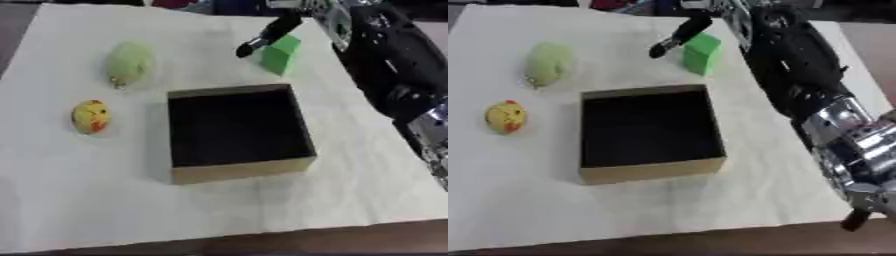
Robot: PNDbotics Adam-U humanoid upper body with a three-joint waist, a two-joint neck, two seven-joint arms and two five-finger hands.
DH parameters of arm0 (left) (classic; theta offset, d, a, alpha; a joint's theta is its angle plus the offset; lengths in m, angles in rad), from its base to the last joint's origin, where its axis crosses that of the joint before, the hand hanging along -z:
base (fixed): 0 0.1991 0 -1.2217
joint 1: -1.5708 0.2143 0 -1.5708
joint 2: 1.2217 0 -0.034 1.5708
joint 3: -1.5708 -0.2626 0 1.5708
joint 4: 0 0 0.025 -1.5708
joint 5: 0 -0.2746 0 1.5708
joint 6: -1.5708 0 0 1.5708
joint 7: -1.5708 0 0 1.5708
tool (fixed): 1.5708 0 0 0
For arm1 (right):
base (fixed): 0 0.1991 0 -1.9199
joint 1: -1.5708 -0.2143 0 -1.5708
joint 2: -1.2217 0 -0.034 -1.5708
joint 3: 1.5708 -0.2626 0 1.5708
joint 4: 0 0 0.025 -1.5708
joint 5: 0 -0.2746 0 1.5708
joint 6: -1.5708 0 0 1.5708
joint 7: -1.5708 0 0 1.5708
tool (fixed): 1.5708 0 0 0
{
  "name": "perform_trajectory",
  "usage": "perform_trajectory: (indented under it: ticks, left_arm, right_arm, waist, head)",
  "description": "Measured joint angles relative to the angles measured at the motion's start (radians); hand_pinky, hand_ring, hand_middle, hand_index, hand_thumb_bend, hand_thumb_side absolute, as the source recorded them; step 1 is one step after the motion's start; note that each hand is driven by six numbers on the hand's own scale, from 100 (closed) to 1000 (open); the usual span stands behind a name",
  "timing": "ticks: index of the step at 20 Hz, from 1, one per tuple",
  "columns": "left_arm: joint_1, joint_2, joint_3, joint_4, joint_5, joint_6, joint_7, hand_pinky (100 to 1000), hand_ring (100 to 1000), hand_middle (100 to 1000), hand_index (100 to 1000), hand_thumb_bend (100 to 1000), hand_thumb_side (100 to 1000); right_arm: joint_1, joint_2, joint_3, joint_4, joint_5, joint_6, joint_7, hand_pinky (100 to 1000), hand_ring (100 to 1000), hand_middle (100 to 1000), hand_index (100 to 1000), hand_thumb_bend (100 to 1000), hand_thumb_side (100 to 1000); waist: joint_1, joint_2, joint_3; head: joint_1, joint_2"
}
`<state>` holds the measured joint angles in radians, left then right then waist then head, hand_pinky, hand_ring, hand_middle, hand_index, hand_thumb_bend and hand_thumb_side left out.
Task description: Pick up objects on the table and place them in the box.
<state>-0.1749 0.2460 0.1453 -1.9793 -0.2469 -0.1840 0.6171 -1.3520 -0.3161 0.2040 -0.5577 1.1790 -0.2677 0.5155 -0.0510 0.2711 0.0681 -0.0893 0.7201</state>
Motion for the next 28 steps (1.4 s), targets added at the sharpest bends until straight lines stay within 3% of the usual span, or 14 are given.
perform_trajectory:
  ticks: [9,21,28]
  left_arm:
    - [0.000,0.000,0.000,0.000,0.000,0.000,0.000,512,648,684,786,291,1000]
    - [0.001,0.000,0.000,0.000,-0.004,0.002,-0.001,512,644,682,783,293,1000]
    - [0.001,0.000,0.000,0.000,-0.004,0.003,-0.002,511,642,681,780,289,1000]
  right_arm:
    - [0.007,-0.017,-0.025,0.044,0.049,0.022,-0.031,919,1000,961,957,923,996]
    - [0.015,-0.028,-0.050,0.059,0.017,0.051,-0.039,955,996,949,968,841,652]
    - [0.016,-0.033,-0.059,0.062,0.006,0.095,-0.049,948,983,933,968,826,647]
  waist:
    - [-0.001,0.000,-0.006]
    - [-0.001,0.000,-0.007]
    - [-0.003,0.000,-0.006]
  head:
    - [0.002,0.000]
    - [0.004,-0.001]
    - [0.004,-0.008]
